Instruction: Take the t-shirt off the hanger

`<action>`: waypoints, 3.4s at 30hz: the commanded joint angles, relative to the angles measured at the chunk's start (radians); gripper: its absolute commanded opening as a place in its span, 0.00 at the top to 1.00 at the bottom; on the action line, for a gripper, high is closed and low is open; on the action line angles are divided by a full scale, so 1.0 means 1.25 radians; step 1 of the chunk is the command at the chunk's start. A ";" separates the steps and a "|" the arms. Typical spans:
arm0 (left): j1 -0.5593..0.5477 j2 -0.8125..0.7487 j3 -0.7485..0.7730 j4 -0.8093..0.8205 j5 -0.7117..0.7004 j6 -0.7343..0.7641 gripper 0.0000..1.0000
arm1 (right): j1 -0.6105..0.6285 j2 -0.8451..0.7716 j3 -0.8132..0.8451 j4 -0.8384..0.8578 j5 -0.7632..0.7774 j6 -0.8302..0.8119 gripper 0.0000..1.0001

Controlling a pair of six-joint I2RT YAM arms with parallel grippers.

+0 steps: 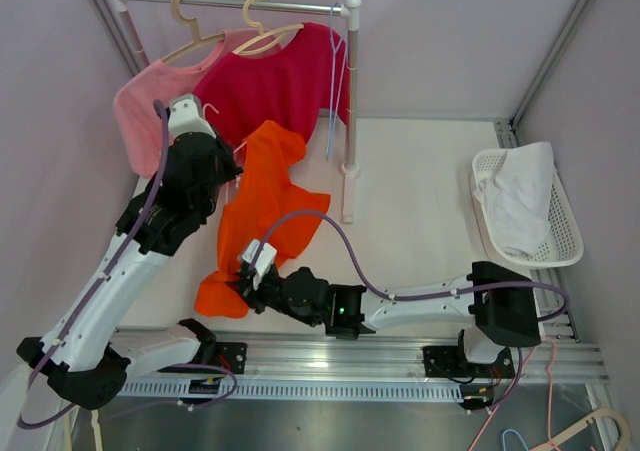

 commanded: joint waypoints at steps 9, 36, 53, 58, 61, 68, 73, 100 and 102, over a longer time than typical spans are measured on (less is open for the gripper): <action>0.015 0.053 0.084 0.025 0.079 -0.023 0.99 | 0.297 -0.058 -0.099 0.011 0.213 0.026 1.00; 0.012 -0.730 -0.209 -0.327 0.623 0.142 0.99 | -0.397 -0.483 -0.078 -0.258 0.498 -0.103 1.00; 0.012 -0.710 -0.295 -0.304 0.560 0.145 1.00 | -1.084 -0.213 0.725 -0.255 0.311 -0.110 1.00; 0.012 -0.683 -0.305 -0.265 0.526 0.137 0.99 | -1.158 -0.344 0.384 -0.276 0.418 0.057 1.00; 0.012 -0.622 -0.296 -0.267 0.498 0.132 0.99 | -1.219 -0.367 0.293 -0.446 0.537 0.248 1.00; 0.012 -0.528 -0.240 -0.257 0.474 0.144 1.00 | -1.332 -0.300 0.153 -0.693 0.373 0.529 0.91; 0.012 -0.479 -0.234 -0.219 0.473 0.134 1.00 | -1.375 -0.251 0.175 -0.753 0.269 0.531 0.01; 0.156 0.004 0.047 0.144 0.274 0.338 1.00 | -0.895 -0.597 0.055 -0.633 0.355 0.250 0.01; 0.156 0.057 0.092 0.174 0.275 0.339 0.99 | -0.890 -0.621 0.041 -0.630 0.362 0.260 0.00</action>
